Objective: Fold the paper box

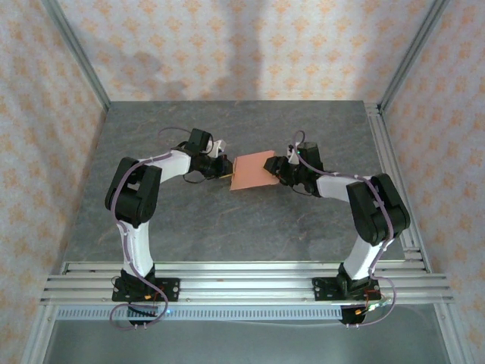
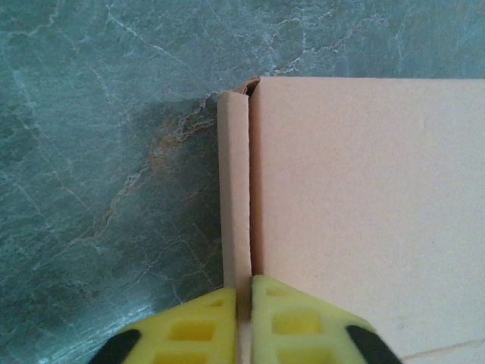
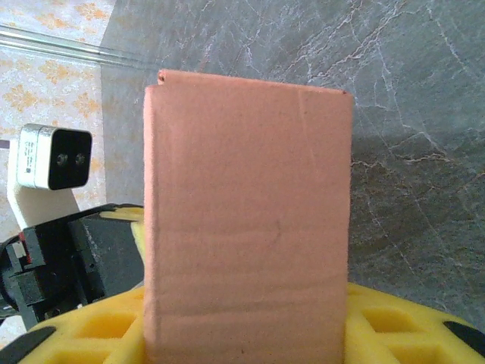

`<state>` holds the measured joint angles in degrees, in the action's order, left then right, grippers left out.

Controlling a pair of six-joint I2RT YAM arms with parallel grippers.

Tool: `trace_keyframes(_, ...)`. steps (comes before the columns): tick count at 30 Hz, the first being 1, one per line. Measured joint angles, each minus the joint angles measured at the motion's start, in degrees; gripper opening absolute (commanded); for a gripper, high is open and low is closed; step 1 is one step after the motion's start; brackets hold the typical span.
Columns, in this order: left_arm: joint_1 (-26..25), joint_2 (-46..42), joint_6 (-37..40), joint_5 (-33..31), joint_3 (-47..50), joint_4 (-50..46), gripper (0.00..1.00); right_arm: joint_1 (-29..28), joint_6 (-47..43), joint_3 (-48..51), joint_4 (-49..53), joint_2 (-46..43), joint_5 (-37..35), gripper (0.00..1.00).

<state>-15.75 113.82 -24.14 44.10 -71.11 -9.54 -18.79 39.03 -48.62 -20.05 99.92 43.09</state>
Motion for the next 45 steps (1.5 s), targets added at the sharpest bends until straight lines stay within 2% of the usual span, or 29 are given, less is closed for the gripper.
trace_keyframes(4, 0.3, -0.1, -1.1, -0.8, 1.7, 1.6, 0.41, 0.1, 0.5, 0.0, 0.0, -0.2, 0.0, 0.40)
trace_keyframes(8, 0.4, -1.5, -1.5, -2.1, 4.1, 3.4, 0.57, 0.1, 0.6, 0.0, 0.4, -0.7, 0.0, 0.39)
trace_keyframes(9, 0.4, -2.4, -1.6, -2.7, 5.2, 3.9, 0.66, 0.1, 0.6, 0.0, 0.6, -0.9, 0.0, 0.39)
trace_keyframes(11, 0.4, -4.4, -1.3, -3.9, 7.2, 4.5, 0.96, 0.1, 0.6, 0.0, 0.9, -1.3, -0.2, 0.39)
trace_keyframes(12, 0.4, -5.7, -1.5, -4.6, 8.3, 5.0, 1.00, 0.1, 0.6, 0.0, 1.0, -1.7, -0.3, 0.38)
trace_keyframes(16, 0.4, -12.0, -0.7, -7.5, 12.0, 7.2, 1.00, 0.1, 0.6, 0.0, 1.7, -3.3, -1.0, 0.38)
trace_keyframes(24, -0.6, -28.2, 7.5, -14.1, 18.6, 11.6, 1.00, 1.9, 0.6, 0.0, 4.2, -8.2, -2.2, 0.38)
trace_keyframes(31, -2.9, -38.7, 16.2, -23.9, 19.9, 13.1, 1.00, 4.2, 0.6, -0.5, 7.9, -14.0, -2.6, 0.38)
trace_keyframes(36, -10.0, -43.8, 30.8, -33.1, 23.7, 18.4, 1.00, 4.6, 0.6, -2.3, 10.3, -16.3, -2.1, 0.38)
trace_keyframes(39, -12.2, -43.8, 39.1, -37.2, 24.7, 20.6, 1.00, 4.6, 0.5, -3.0, 11.9, -17.6, -1.3, 0.38)
trace_keyframes(45, -15.4, -44.4, 56.5, -40.1, 29.5, 26.5, 1.00, 6.4, 1.1, -3.9, 14.2, -20.0, 2.7, 0.36)
